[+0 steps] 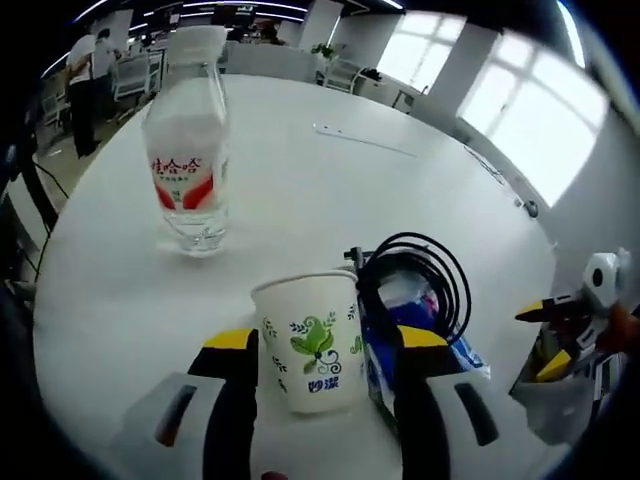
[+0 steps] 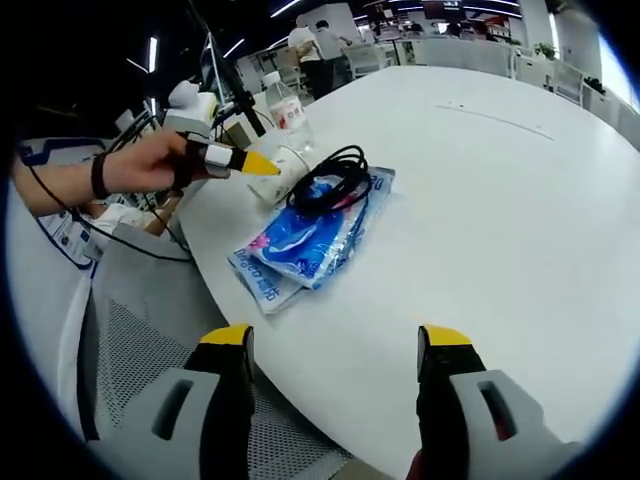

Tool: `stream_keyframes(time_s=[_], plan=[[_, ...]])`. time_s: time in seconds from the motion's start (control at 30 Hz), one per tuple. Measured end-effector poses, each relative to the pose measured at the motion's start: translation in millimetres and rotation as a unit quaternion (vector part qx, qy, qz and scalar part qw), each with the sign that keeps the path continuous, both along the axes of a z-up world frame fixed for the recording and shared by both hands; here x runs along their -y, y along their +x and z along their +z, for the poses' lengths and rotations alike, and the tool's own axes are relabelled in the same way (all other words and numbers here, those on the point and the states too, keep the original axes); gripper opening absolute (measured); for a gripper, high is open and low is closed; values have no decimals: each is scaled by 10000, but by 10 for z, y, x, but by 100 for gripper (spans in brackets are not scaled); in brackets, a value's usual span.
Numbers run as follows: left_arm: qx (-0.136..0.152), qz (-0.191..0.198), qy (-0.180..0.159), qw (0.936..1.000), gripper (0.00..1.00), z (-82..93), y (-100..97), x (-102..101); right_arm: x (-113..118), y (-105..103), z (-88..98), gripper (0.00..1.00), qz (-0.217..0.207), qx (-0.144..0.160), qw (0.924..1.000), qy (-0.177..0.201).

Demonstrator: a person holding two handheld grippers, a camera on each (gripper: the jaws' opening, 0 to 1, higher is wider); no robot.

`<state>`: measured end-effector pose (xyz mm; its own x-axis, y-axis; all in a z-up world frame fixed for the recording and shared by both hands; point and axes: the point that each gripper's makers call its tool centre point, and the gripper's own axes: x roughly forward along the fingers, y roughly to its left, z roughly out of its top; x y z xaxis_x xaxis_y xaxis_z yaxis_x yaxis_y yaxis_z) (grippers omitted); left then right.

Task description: Arrange the tabletop items into an orderly group along one side of the table until the central work area is clear of visible clutter.

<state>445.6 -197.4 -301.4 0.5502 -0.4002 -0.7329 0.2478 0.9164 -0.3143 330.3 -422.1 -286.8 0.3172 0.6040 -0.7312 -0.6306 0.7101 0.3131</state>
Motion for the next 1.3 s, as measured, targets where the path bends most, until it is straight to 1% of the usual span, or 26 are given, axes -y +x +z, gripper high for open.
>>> stream_keyframes(time_s=[0.1, 0.2, 0.37, 0.53, 0.7, 0.77, 0.83, 0.97, 1.07, 1.13, 1.3], plan=[[-128, 16, 1, 9999, 56, -82, 21, 21, 7, 2, -4, 66, -15, -5, 10000, -1], [-190, 23, 9, 9998, 56, -112, 31, 46, 10, 3, -6, 66, -20, -7, 10000, 3], [-301, -78, 124, 9994, 52, -182, 31, 76, 11, -4, -10, 66, -2, -16, 10000, -19], [-424, -54, 150, 9990, 51, -235, 20, 74, 23, 9, -7, 66, -37, -10, 10000, -12], [-517, 52, 136, 9986, 43, -270, -2, 21, 31, 14, -4, 66, -53, -6, 10000, -16], [-502, 83, 83, 9987, 42, -264, 4, 9, 31, 12, 0, 66, -55, -8, 10000, -18], [-468, 70, 111, 9988, 41, -256, -5, -15, 35, 12, -6, 66, -54, -11, 10000, -24], [-413, 148, -34, 9990, 41, -227, -15, -55, 25, 7, -7, 66, -39, -5, 10000, -19], [-327, 189, -269, 9989, 41, -162, -35, -53, 8, 9, -8, 66, -18, 7, 10000, -11], [-273, 170, -276, 9991, 40, -134, -58, -69, -10, 12, 1, 65, -5, 17, 10000, 3], [-161, 172, -430, 9988, 40, -41, -87, -95, -58, 33, 11, 65, 79, 37, 10000, 5]])
